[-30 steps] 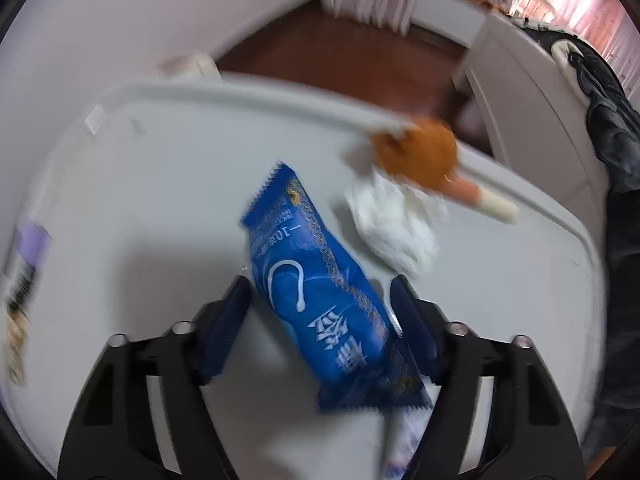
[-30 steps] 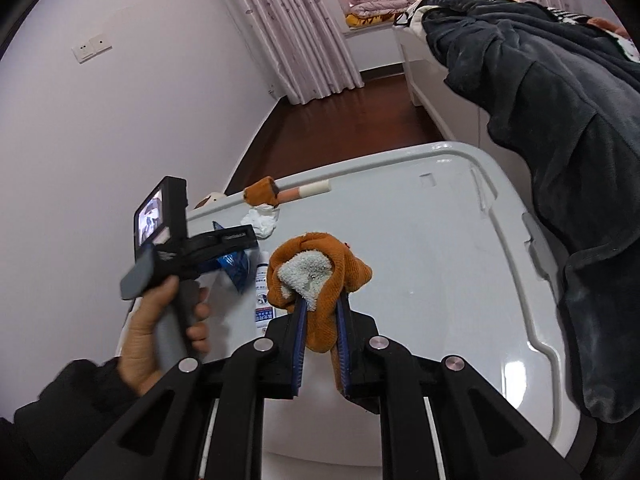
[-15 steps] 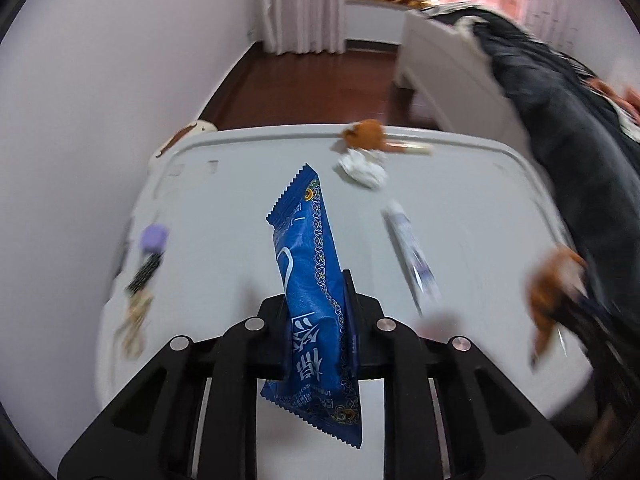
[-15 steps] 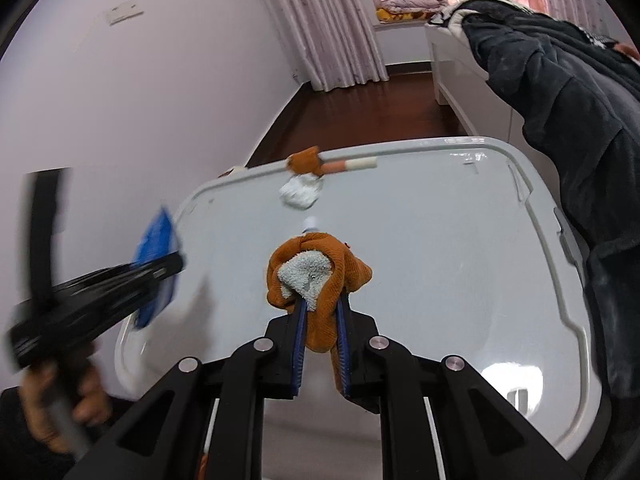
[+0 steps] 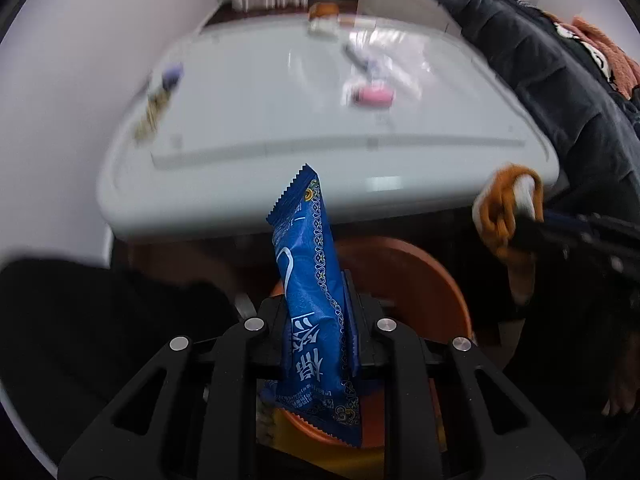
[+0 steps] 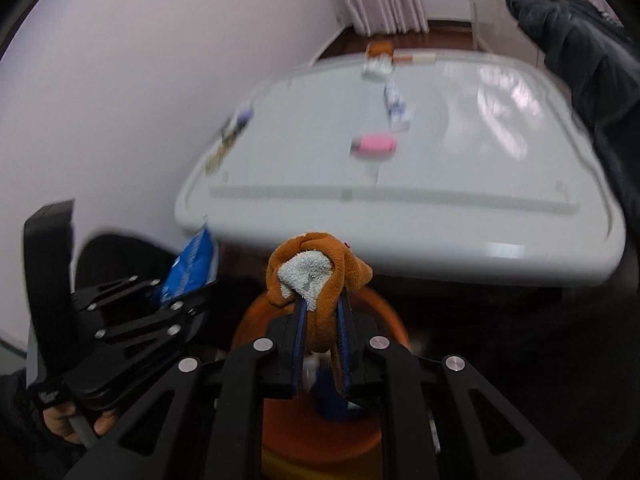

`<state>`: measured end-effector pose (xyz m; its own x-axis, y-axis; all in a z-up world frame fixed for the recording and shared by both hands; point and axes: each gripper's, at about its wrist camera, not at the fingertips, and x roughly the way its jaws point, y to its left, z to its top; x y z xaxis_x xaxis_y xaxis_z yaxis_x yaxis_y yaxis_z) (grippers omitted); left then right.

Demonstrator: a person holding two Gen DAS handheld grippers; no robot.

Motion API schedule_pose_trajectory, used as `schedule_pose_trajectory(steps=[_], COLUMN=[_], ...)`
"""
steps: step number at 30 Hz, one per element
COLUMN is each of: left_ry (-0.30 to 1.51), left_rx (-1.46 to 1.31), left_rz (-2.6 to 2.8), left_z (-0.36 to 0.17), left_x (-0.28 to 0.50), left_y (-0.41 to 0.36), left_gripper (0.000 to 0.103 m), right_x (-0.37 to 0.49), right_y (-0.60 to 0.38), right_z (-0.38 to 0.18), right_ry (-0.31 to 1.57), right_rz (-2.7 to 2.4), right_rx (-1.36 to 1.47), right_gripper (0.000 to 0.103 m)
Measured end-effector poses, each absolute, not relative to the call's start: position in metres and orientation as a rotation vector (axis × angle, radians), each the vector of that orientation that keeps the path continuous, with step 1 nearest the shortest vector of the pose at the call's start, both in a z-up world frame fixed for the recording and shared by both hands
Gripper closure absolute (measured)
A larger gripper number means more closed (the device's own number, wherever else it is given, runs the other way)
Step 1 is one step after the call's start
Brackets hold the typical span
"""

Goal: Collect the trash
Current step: 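Drop the brown plush toy and blue wrapper into the orange bin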

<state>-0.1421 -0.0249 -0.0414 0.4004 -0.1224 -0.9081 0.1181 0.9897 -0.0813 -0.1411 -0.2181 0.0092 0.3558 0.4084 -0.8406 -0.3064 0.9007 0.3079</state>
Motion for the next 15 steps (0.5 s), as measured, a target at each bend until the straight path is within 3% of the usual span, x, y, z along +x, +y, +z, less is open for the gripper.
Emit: schedule_pose_trajectory(steps=[5,7,10,11,15], left_ry=[1.235,1.238,1.262,1.268,1.287], left_rx=[0.009,0.024,0.024,0.021,-0.001], left_rz=[-0.193,-0.185,-0.166,-0.16,-0.154], left_z=[-0.062,-0.064,-0.068,-0.069,-0.071], left_x=[-0.151,-0.15,-0.146,-0.147,-0.146], left_y=[-0.037,-0.04,-0.037,-0.036,-0.031], left_gripper=[0.082,0.076,0.054,0.045,0.04], right_x=[-0.158,-0.156,-0.154,-0.154,-0.151], right_y=[-0.209,-0.208,-0.209,-0.209,-0.211], right_z=[-0.032,-0.039,-0.047,-0.048,-0.048], right_ry=[1.245,1.28,1.314,1.322,1.323], right_rz=[0.451,0.444,0.428,0.427,0.425], right_rx=[0.1,0.106,0.111,0.116,0.124], right_gripper=[0.089,0.083,0.063,0.063,0.063])
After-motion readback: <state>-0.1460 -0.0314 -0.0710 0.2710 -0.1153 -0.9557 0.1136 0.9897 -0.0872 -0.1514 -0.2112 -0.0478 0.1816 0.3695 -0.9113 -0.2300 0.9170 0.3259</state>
